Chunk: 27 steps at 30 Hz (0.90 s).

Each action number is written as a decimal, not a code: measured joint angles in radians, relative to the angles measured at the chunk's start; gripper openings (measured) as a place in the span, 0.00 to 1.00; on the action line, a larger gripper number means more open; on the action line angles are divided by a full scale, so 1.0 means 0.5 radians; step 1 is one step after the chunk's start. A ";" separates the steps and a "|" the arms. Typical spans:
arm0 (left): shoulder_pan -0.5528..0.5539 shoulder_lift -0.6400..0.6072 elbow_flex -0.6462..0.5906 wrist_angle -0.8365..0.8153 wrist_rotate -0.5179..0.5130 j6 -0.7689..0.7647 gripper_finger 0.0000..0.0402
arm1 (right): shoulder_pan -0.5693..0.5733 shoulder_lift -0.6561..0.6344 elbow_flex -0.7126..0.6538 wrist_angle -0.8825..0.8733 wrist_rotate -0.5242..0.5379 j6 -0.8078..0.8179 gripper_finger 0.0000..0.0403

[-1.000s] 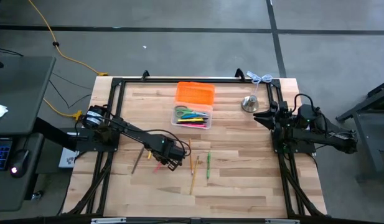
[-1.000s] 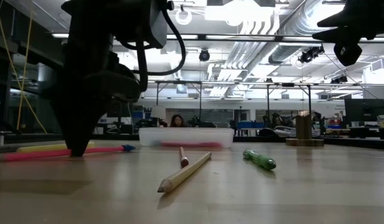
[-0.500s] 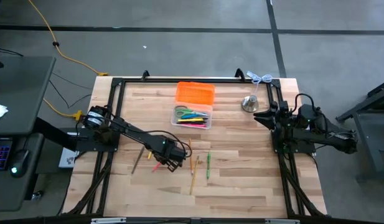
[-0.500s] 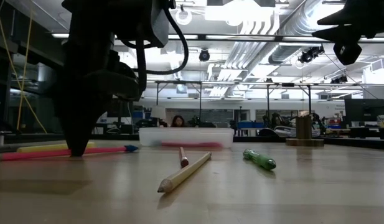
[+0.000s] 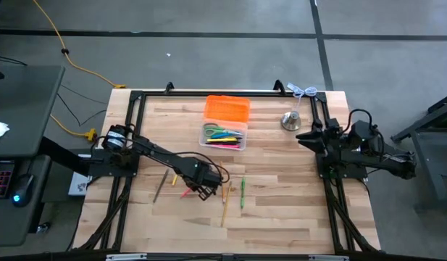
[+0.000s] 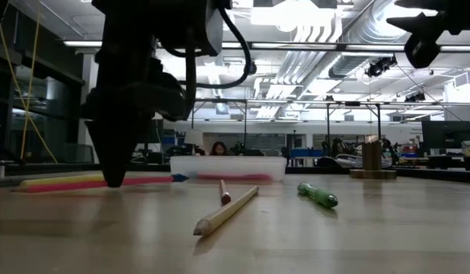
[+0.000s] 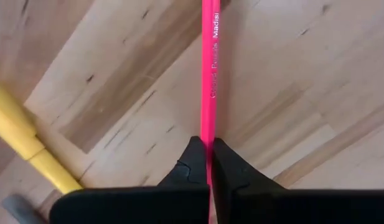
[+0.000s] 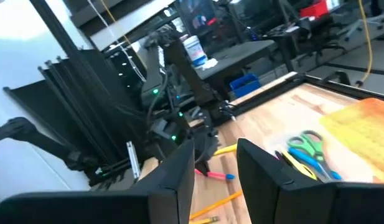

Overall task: Pick & place school supplies into a supply box
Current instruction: Put the pink pencil into the transparent supply box

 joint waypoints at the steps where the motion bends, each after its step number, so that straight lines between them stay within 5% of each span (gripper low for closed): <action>1: 0.000 0.000 0.007 0.000 0.000 0.018 0.06 | 0.000 0.000 0.000 0.011 -0.002 0.002 0.24; 15: 0.025 -0.007 0.184 -0.084 0.006 0.283 0.06 | 0.000 0.032 0.000 0.043 -0.018 0.157 0.24; 27: 0.274 -0.009 0.451 -0.156 0.009 0.758 0.07 | 0.000 0.583 -0.001 0.436 -0.211 0.257 0.24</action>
